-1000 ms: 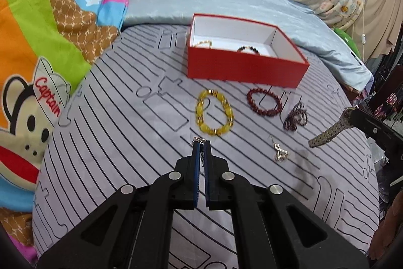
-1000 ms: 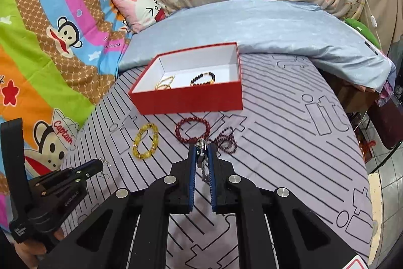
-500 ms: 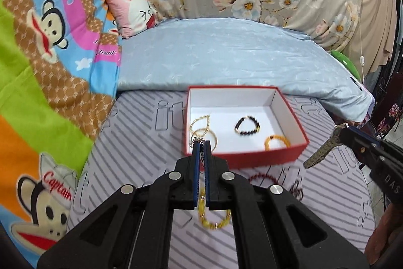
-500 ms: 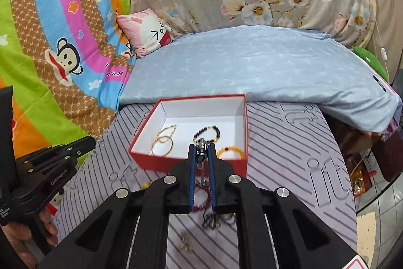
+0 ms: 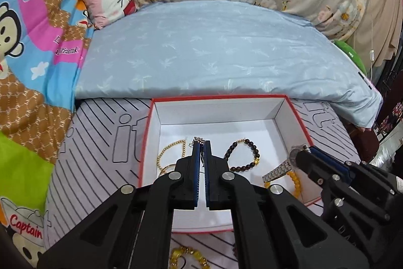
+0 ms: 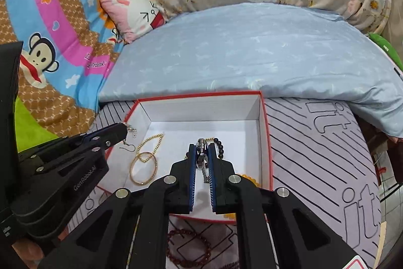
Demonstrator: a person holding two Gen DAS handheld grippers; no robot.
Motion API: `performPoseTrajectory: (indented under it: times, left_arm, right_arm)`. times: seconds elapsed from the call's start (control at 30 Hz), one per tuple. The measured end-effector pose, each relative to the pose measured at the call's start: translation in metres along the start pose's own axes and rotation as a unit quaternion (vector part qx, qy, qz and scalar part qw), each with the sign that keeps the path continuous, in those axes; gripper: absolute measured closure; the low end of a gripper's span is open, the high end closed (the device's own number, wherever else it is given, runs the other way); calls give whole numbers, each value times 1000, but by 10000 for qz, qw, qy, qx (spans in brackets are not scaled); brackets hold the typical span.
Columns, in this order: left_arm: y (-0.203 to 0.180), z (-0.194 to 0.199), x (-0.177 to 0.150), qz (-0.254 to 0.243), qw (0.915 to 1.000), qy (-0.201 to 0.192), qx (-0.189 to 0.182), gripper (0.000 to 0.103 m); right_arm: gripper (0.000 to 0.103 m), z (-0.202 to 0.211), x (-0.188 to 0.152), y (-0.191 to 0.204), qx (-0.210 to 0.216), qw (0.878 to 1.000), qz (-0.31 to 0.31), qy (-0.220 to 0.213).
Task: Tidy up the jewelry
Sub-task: 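Open both tools to release the silver charm and watch into the box, then move the right tool to the dark red bead strand while the left tool approaches the yellow bead bracelet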
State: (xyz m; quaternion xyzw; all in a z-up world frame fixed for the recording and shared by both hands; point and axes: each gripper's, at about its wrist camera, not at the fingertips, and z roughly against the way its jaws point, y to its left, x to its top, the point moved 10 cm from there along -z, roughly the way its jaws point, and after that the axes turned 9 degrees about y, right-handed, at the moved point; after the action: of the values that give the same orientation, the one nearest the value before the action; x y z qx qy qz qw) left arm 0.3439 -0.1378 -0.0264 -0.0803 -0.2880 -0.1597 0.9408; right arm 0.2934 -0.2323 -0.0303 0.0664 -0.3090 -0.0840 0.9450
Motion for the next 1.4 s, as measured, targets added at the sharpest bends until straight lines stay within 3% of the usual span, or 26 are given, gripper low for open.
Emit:
performPoseTrajectory:
  times: [0.3, 0.37, 0.43, 0.6, 0.7, 0.83, 1.13, 1.4]
  left_arm:
    - [-4, -27, -4, -43, 9998, 175, 73, 97]
    - [-1, -29, -5, -21, 9996, 180, 206, 77]
    - [3, -26, -5, 30, 9996, 135, 259, 68]
    - [14, -3, -7, 151, 9995, 13, 271, 66]
    - [26, 20, -14, 192, 9991, -118, 359, 59]
    - [44, 47, -38, 321, 9983, -229, 435, 49]
    - [58, 58, -123, 352, 9978, 157, 547, 49]
    - [61, 47, -180, 588, 9958, 487, 514, 49]
  right_arm:
    - [93, -26, -5, -8, -132, 9998, -29, 141]
    - [89, -22, -2, -9, -184, 9998, -29, 57]
    - [88, -17, -1, -8, -215, 9998, -26, 9]
    - [80, 7, -5, -9, -257, 9996, -37, -123]
    - [79, 31, -15, -12, -261, 9994, -83, -217]
    - [77, 56, -39, -17, -262, 9992, -174, -248]
    - [76, 71, -124, -29, -419, 9987, -270, 90]
    - [71, 55, -180, -36, -408, 9967, -438, 553]
